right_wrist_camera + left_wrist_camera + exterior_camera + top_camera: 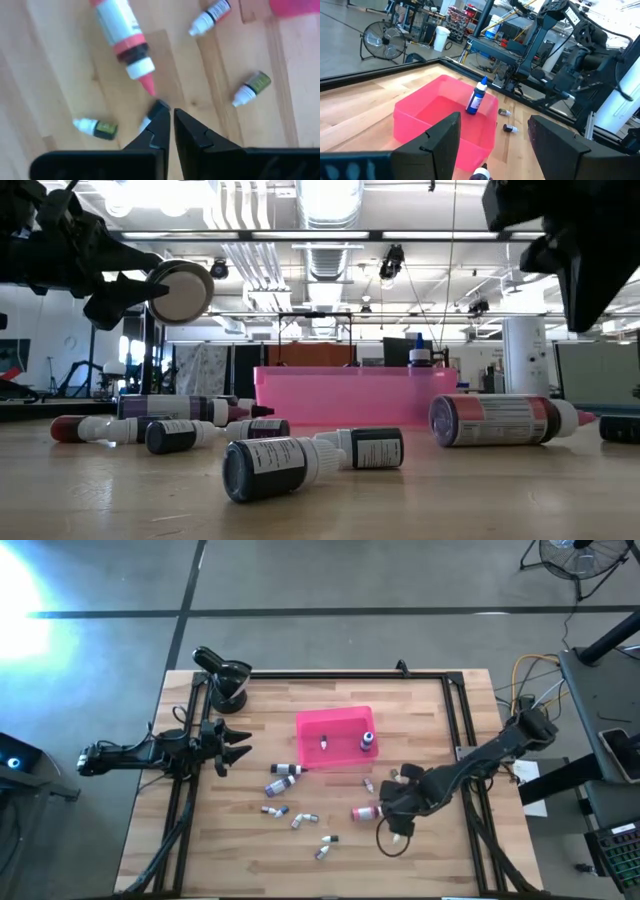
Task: Pick & Place food coloring
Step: Put the large pink food coloring bottle into the pink bin
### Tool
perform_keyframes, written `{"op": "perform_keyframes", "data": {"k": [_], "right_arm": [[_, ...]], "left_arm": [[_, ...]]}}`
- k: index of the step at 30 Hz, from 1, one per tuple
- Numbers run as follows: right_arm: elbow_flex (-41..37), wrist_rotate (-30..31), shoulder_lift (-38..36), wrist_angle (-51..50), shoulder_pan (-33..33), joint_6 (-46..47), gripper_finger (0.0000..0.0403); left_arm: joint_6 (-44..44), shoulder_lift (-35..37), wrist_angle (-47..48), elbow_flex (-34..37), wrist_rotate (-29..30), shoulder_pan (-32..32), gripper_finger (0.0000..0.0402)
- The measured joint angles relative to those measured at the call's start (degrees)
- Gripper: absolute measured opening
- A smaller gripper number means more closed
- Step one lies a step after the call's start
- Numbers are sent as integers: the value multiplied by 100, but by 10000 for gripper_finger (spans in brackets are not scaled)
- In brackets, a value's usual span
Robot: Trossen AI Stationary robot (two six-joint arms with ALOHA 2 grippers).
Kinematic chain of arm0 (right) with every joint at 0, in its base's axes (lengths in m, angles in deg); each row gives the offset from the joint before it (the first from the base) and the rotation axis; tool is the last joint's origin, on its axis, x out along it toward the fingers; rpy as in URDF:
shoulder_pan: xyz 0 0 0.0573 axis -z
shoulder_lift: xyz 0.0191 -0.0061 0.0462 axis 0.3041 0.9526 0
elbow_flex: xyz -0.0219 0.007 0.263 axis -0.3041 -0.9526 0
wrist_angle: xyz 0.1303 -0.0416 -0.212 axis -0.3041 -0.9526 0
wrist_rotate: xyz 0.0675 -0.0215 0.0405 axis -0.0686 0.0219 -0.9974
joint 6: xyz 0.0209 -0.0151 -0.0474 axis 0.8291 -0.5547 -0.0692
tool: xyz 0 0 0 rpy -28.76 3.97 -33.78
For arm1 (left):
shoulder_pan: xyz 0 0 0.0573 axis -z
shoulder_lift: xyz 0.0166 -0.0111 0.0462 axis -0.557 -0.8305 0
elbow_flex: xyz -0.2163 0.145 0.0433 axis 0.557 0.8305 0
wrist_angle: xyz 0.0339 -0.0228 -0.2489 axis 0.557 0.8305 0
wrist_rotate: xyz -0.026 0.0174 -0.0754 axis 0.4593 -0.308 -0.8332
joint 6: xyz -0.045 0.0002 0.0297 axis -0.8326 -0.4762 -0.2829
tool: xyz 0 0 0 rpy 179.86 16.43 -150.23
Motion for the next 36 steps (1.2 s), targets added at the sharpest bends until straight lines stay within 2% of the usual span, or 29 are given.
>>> {"op": "perform_keyframes", "data": {"k": [4,9,14,20,26,36], "right_arm": [[46,1,66,215,15,-285,64],[-188,-7,281,885,15,-683,149],[-301,84,625,1046,15,-1241,228],[-484,215,914,1599,31,-1985,281],[-592,189,989,1891,36,-2048,277],[-823,160,990,2339,155,-2048,198]], "left_arm": [[0,0,2,0,0,1,208],[-202,0,7,0,-1,0,208],[-377,2,7,2,0,0,208],[-369,2,9,2,0,0,208],[-367,2,4,2,0,1,208],[-358,2,-12,4,0,0,208]]}}
